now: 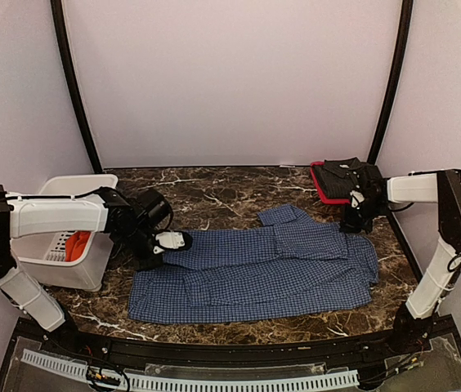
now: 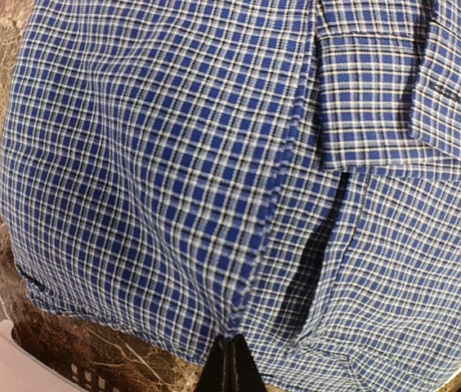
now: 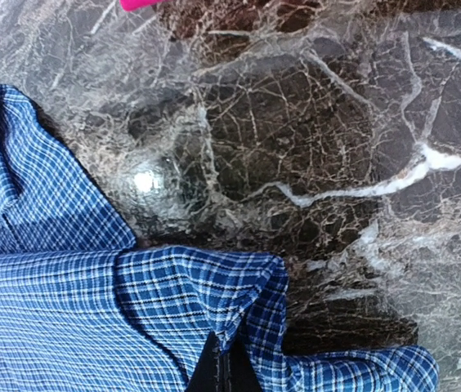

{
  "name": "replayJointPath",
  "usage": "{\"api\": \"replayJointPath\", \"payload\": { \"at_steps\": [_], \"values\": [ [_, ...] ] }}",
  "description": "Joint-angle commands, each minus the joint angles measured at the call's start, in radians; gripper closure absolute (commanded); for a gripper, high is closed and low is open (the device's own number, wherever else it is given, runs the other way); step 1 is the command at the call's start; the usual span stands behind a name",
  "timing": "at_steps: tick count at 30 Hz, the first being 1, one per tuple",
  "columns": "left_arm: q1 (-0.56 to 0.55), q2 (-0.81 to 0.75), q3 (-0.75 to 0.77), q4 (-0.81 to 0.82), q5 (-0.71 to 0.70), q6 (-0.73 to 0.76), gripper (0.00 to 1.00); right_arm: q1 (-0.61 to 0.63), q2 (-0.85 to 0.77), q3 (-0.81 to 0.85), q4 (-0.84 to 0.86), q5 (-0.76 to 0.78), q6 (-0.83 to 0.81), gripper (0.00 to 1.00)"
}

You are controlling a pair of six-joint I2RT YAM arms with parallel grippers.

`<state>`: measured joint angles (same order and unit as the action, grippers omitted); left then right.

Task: Fold and stack the mixed laundry pile
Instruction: Smooth out the rectangle-folded shirt at the center of the board.

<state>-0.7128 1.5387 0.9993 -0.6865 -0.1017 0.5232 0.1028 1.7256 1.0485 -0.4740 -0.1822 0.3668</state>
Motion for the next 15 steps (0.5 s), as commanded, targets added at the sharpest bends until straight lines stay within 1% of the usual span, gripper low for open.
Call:
{"api": "replayJointPath", "payload": {
  "at_steps": [1,5,8,12,15],
  "values": [
    [-0.015,-0.004,-0.004,-0.062,0.016,-0.027,1.00,-0.007,0.025,0.015,0.004,0.033,-0.029,1.00],
    [-0.019,0.009,-0.015,-0.059,0.010,-0.032,1.00,-0.008,0.026,0.018,-0.003,0.071,-0.039,1.00],
    [-0.019,0.035,-0.024,-0.052,-0.045,-0.029,1.00,-0.014,0.028,0.031,-0.005,0.091,-0.039,1.00],
    [-0.019,0.062,-0.020,-0.047,-0.074,-0.031,1.00,-0.015,0.033,0.062,-0.011,0.088,-0.039,1.00],
    [-0.019,0.070,-0.005,-0.039,-0.061,-0.037,1.00,-0.016,0.033,0.098,-0.065,0.057,-0.056,1.00]
  ]
}}
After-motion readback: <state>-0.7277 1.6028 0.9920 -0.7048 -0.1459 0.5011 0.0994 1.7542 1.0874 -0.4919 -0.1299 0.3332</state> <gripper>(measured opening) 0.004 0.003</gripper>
